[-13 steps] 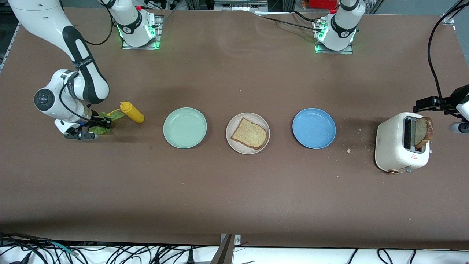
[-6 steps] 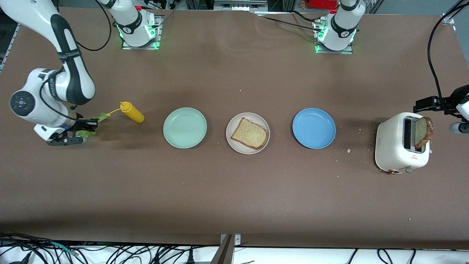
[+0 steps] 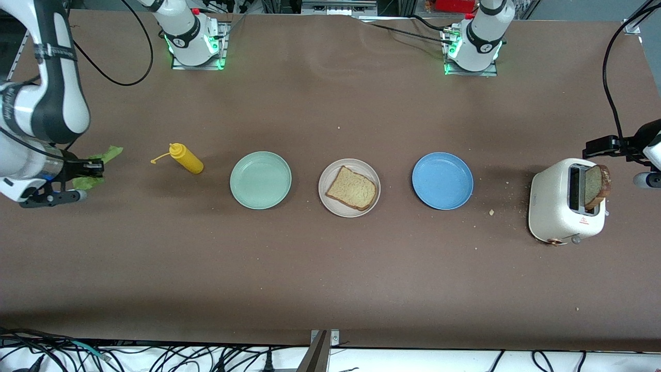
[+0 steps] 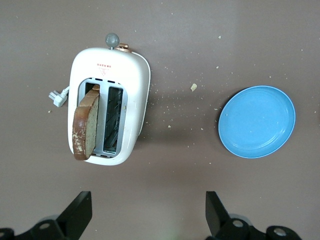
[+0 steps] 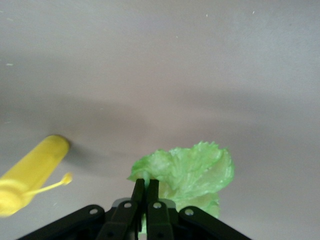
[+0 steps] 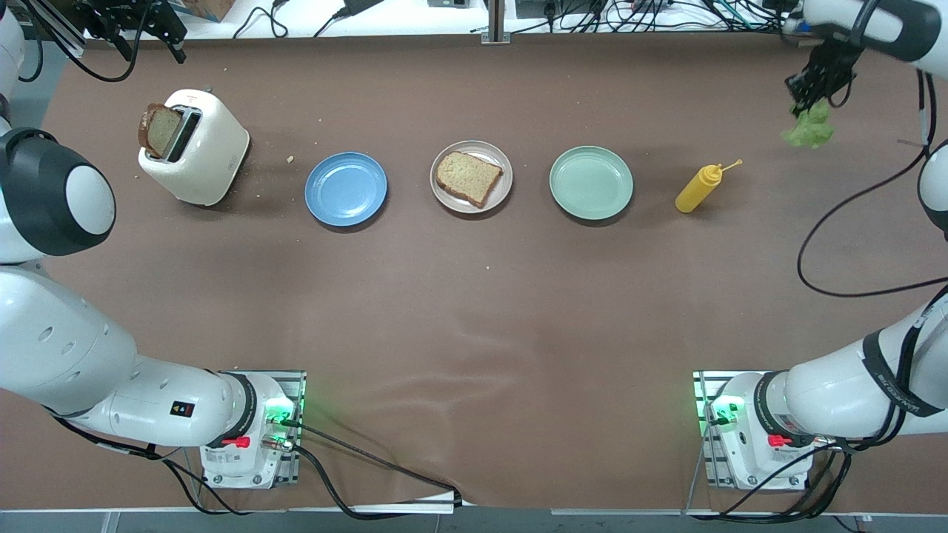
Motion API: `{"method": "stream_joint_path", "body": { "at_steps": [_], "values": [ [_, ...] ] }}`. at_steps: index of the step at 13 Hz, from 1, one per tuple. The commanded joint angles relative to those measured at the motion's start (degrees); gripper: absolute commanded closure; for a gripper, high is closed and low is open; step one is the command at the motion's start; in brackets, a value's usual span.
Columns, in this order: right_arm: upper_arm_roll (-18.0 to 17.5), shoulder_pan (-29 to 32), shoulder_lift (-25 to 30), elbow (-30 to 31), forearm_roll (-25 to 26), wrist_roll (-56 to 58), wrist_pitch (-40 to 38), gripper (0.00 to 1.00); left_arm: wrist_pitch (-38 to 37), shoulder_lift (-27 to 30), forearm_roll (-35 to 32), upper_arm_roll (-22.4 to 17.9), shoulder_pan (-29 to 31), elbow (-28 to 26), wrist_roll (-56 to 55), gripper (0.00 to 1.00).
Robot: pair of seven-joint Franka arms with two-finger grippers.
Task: Make sandwich in beige plate with both arms
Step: 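Lift the lettuce leaf with the right gripper, then carry the lettuce leaf with the right gripper onto the toast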
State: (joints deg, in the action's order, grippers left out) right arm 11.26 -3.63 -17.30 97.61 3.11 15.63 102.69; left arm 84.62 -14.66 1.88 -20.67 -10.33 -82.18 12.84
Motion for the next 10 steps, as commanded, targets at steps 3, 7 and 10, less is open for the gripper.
{"method": "stream_joint_path", "body": {
  "at_steps": [3, 7, 10],
  "values": [
    [-9.8, 0.0, 2.0, -9.5, -5.4, -20.8, -13.8, 1.00, -0.3, 0.9, -1.3, 0.5, 0.0, -0.1, 0.8, 0.00],
    [-13.1, -9.1, 1.2, -9.4, -10.2, -51.7, -10.3, 1.00, -0.3, 1.0, -1.3, 0.5, 0.0, -0.1, 0.5, 0.00],
    [-14.0, -14.8, -2.1, -9.4, -15.5, -69.3, -3.8, 1.00, -0.3, 1.0, -1.3, 0.5, 0.0, -0.1, 0.5, 0.00]
  ]
}}
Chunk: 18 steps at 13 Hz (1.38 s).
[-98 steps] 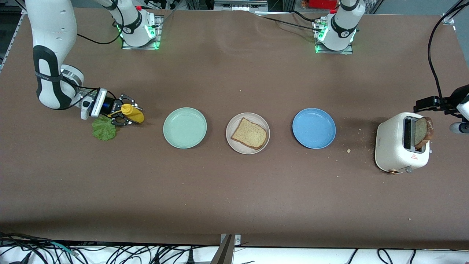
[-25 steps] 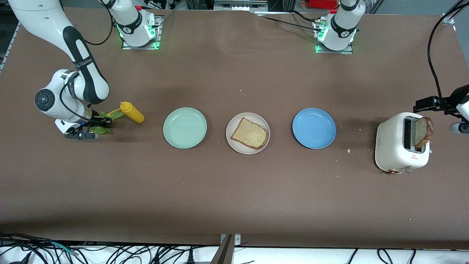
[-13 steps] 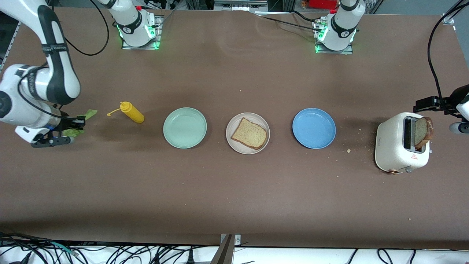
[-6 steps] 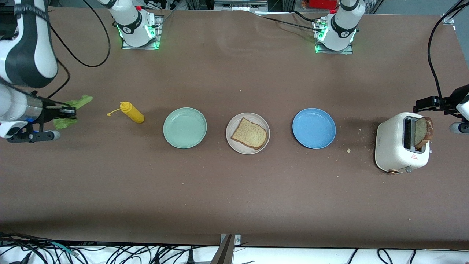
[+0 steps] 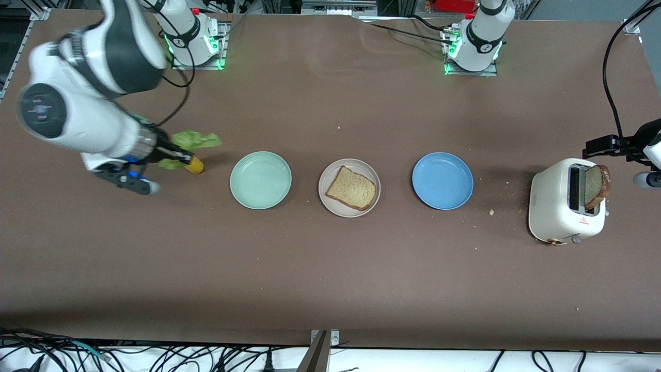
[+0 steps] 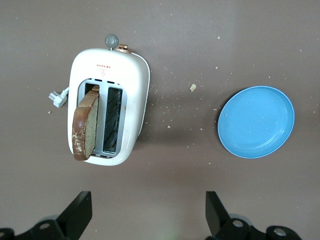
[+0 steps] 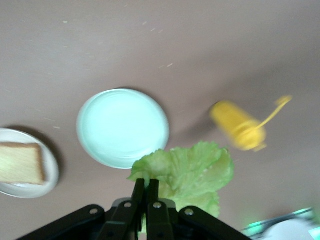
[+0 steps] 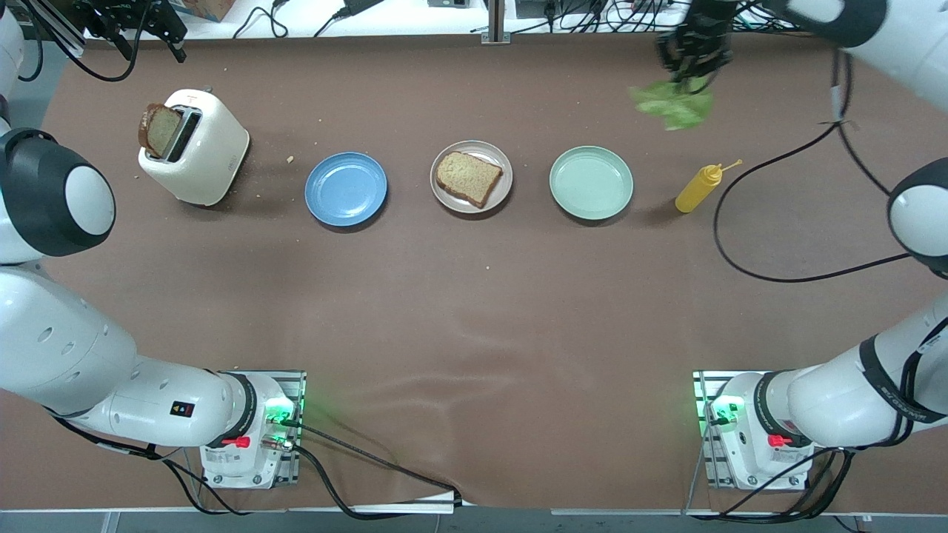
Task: Make sandwich in beige plate with both arms
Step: 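Carry the lettuce leaf with the right gripper onto the toast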
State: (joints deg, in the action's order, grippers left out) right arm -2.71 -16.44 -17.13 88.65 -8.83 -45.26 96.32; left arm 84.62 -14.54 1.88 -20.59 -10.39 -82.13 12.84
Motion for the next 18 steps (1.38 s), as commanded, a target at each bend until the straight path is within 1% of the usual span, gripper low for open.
{"method": "stream_joint_path", "body": {
  "at_steps": [1, 3, 6, 7, 8, 9, 10, 11, 12, 16, 17, 18],
  "values": [
    [0.0, -3.8, -3.7, -0.4, -5.8, -13.6, 5.8, 1.00, -0.3, 0.9, -1.3, 0.5, 0.0, -0.1, 0.5, 0.00],
    [-0.1, -6.6, -7.6, -1.3, -10.0, -22.7, 14.5, 1.00, -0.3, 0.9, -1.3, 0.5, 0.0, -0.1, 0.5, 0.00],
    [-0.3, -10.3, -16.4, -6.2, -17.2, -35.3, 22.6, 1.00, -0.3, 0.9, -1.3, 0.5, 0.0, -0.1, 0.4, 0.00],
    [-0.4, -11.8, -18.6, -7.0, -18.0, -38.6, 26.4, 1.00, -0.3, 0.9, -1.3, 0.5, 0.0, -0.1, 0.4, 0.00],
    [-1.2, -12.6, -20.6, -7.3, -18.4, -41.6, 30.9, 1.00, -0.3, 0.9, -1.3, 0.5, 0.0, -0.1, 0.4, 0.00],
    [-3.8, -12.6, -22.6, -7.4, -18.5, -43.6, 35.2, 1.00, -0.3, 0.9, -1.3, 0.5, 0.0, -0.1, 0.4, 0.00],
    [-5.4, -12.7, -24.2, -7.4, -18.4, -45.2, 38.6, 1.00, -0.3, 0.9, -1.3, 0.5, 0.0, -0.1, 0.4, 0.00],
    [-6.5, -13.2, -25.4, -7.6, -18.3, -46.3, 40.6, 1.00, -0.3, 0.9, -1.3, 0.5, 0.0, -0.1, 0.4, 0.00],
    [-6.9, -13.5, -26.0, -7.6, -17.9, -46.8, 40.9, 1.00, -0.3, 0.9, -1.3, 0.5, 0.0, -0.1, 0.4, 0.00],
    [-6.9, -14.1, -27.1, -7.3, -17.7, -47.1, 41.1, 1.00, -0.3, 0.9, -1.3, 0.5, 0.0, -0.1, 0.4, 0.00],
    [-7.0, -14.2, -27.9, -7.6, -17.7, -47.7, 41.8, 1.00, -0.3, 0.9, -1.3, 0.5, 0.0, -0.1, 0.4, 0.00],
    [-7.0, -15.1, -28.5, -7.6, -17.7, -48.2, 44.4, 1.00, -0.3, 0.9, -1.3, 0.5, 0.0, -0.1, 0.4, 0.00]
  ]
}}
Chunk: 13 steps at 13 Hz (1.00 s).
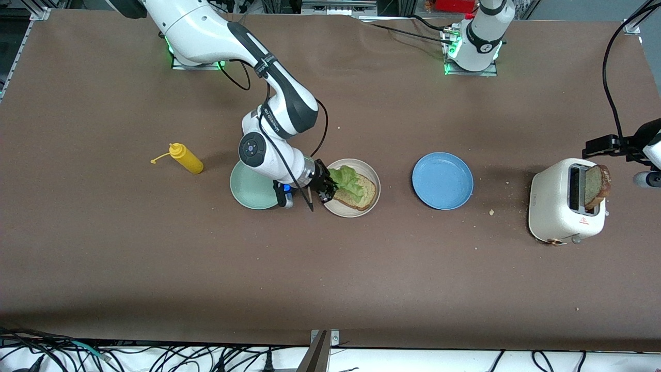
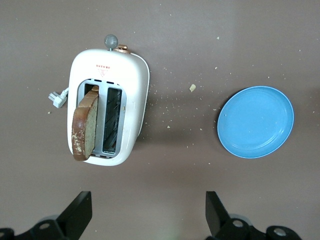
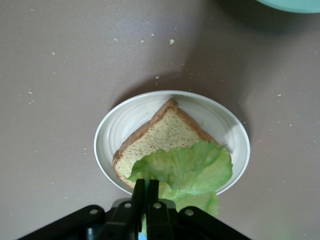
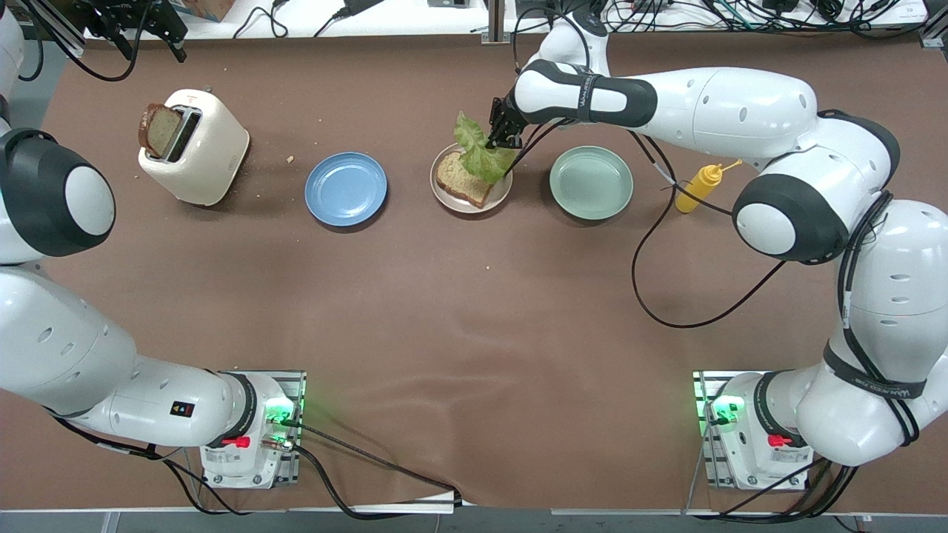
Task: Make sandwich in beige plate with both arms
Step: 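Carry the lettuce leaf with the right gripper onto the toast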
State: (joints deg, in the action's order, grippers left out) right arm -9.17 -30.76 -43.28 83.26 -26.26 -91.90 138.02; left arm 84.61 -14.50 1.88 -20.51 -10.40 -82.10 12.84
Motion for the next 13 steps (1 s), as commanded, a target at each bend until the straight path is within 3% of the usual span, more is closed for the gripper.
{"method": "stream_joint_path", "body": {
  "at_steps": [1, 8, 9, 10, 12, 13],
  "values": [
    [-0.5, -1.5, -3.4, -2.3, -0.3, -2.7, 5.2, 1.00, -0.3, 0.9, -1.3, 0.4, 0.0, -0.1, 0.4, 0.00],
    [-0.6, -2.8, -4.7, -2.1, -0.2, -3.7, 7.4, 1.00, -0.3, 0.9, -1.3, 0.4, 0.0, -0.1, 0.4, 0.00],
    [-0.6, -2.8, -4.7, -2.1, -0.2, -3.7, 7.4, 0.47, -0.3, 0.9, -1.3, 0.4, 0.0, -0.1, 0.4, 0.00],
    [-0.5, -2.9, -4.6, -2.1, -0.1, -3.7, 7.4, 0.14, -0.3, 0.8, -1.3, 0.4, 0.0, -0.1, 0.4, 0.00],
    [-0.5, -3.1, -4.6, -2.1, 0.9, -3.7, 7.4, 0.01, -0.3, 0.8, -1.3, 0.4, 0.0, 0.0, 0.4, 0.00],
    [-0.5, -3.1, -4.6, -2.1, 1.3, -3.7, 7.4, 0.01, -0.3, 0.8, -1.3, 0.4, 0.0, 0.0, 0.4, 0.00]
  ]
}}
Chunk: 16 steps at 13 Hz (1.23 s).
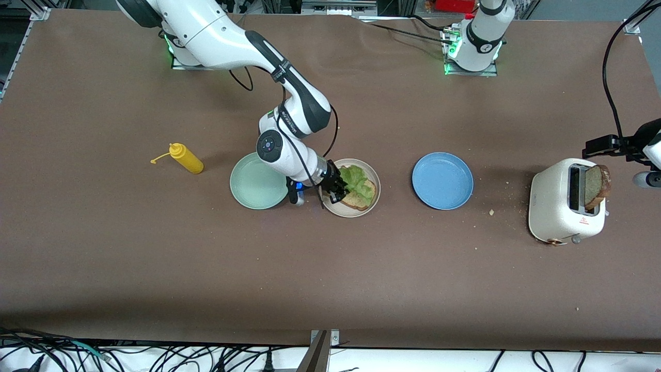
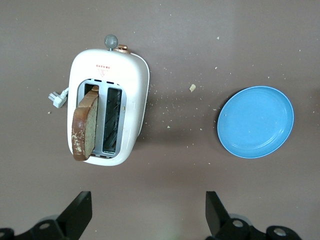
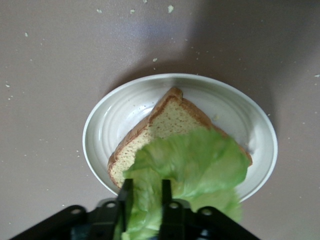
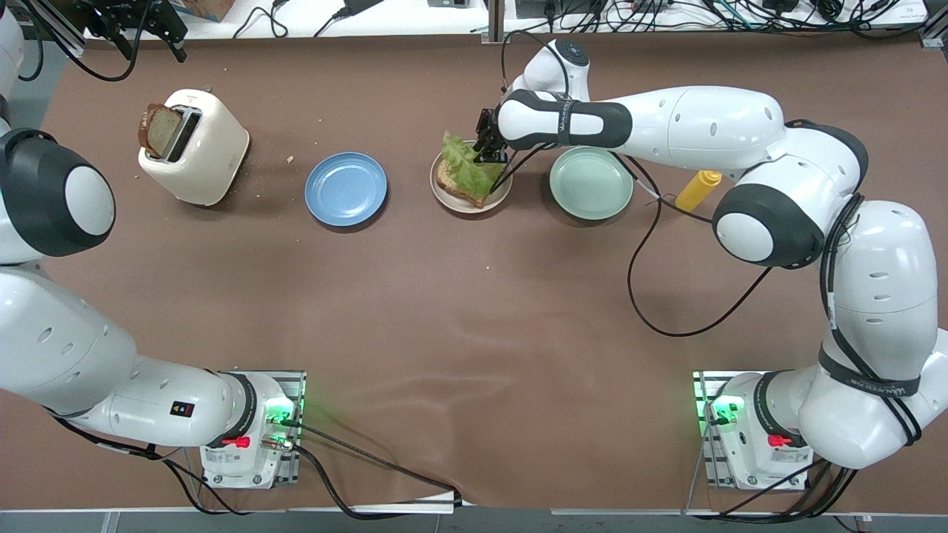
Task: Make sandwich in beige plate with both arms
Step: 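Carry the lettuce leaf with the right gripper onto the toast, then open the right gripper to release the lettuce on the toast, then withdraw the right gripper while the left gripper reaches the toaster toast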
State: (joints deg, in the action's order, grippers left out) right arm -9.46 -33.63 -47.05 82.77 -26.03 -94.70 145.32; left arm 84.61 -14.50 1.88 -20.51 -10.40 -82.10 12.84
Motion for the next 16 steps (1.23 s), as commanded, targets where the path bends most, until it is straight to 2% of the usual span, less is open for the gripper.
{"method": "stream_joint_path", "body": {
  "at_steps": [1, 5, 7, 8, 11, 14, 16],
  "values": [
    [-0.3, -0.2, -0.9, -1.6, 1.2, -0.9, 0.1, 0.01, -0.3, 0.8, -1.3, 0.4, 0.0, 0.0, 0.3, 0.00],
    [-0.3, 0.0, -0.4, -1.6, 2.1, -1.0, -0.2, 0.01, -0.3, 0.9, -1.4, 0.4, 0.1, 0.0, 0.4, 0.00],
    [-0.2, 1.5, 2.6, -1.2, 2.5, -0.8, -0.9, 0.01, 0.0, 0.9, -2.0, 0.1, 0.3, 0.0, 1.2, 0.00],
    [-0.1, 2.5, 4.8, -1.1, 3.2, -0.5, -4.3, 0.01, 0.2, 0.9, -2.1, 0.0, 1.1, -0.2, 1.2, 0.00],
    [0.0, 6.4, 11.0, -1.1, 11.5, 1.4, -16.7, 0.01, 0.3, 0.9, -2.1, 0.0, 2.2, -0.3, 2.7, 0.00],
    [-0.2, 13.2, 17.1, -1.1, 11.9, 14.9, -30.3, 0.01, 0.4, 0.6, -2.1, 0.0, 3.4, -0.3, 3.3, 0.00],
    [-0.2, 18.2, 21.3, -1.1, 11.9, 26.7, -40.0, 0.01, 3.1, 0.6, -2.1, 0.0, 4.3, -2.3, 3.9, 0.00]
  ]
}}
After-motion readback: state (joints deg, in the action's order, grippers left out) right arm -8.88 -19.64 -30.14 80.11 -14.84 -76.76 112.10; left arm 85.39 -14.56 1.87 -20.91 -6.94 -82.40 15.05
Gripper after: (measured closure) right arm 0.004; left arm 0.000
